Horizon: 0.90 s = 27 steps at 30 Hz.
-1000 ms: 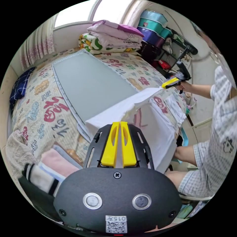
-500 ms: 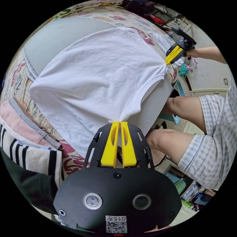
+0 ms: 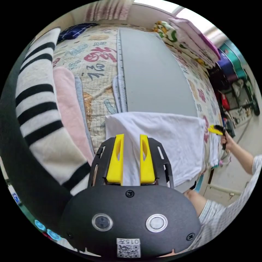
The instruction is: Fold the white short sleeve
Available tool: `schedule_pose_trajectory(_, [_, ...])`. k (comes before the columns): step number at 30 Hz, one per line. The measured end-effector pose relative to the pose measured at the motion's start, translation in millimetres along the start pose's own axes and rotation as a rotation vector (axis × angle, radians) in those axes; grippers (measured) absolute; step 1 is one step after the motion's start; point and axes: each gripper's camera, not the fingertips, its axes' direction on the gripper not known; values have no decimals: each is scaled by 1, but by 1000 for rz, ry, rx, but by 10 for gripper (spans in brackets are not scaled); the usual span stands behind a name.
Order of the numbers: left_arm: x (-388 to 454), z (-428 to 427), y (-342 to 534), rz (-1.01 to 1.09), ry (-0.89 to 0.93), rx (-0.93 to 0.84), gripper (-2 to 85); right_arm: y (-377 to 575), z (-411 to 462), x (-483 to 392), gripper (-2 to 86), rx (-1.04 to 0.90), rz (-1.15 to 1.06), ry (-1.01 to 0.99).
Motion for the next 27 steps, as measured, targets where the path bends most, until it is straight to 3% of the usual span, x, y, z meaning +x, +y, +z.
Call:
schedule_pose_trajectory(2, [-12, 18, -9, -173, 30, 20, 107, -13, -9, -3, 127, 26, 65, -66])
schedule_pose_trajectory(7, [-12, 36, -6, -347, 101, 44, 101, -22, -21, -21, 114, 19, 91, -103])
schedule_pose_trajectory(14, [8, 30, 9, -395, 64, 61, 4, -12, -45, -44, 18, 58, 98, -62])
schedule_pose_trajectory(22, [42, 0, 14, -373, -21, 154, -8, 5, -77, -58, 5, 187, 112, 37])
schedule_pose_trajectory(27, [69, 0, 3, -363, -79, 110, -5, 8, -65, -63, 8, 162, 101, 107])
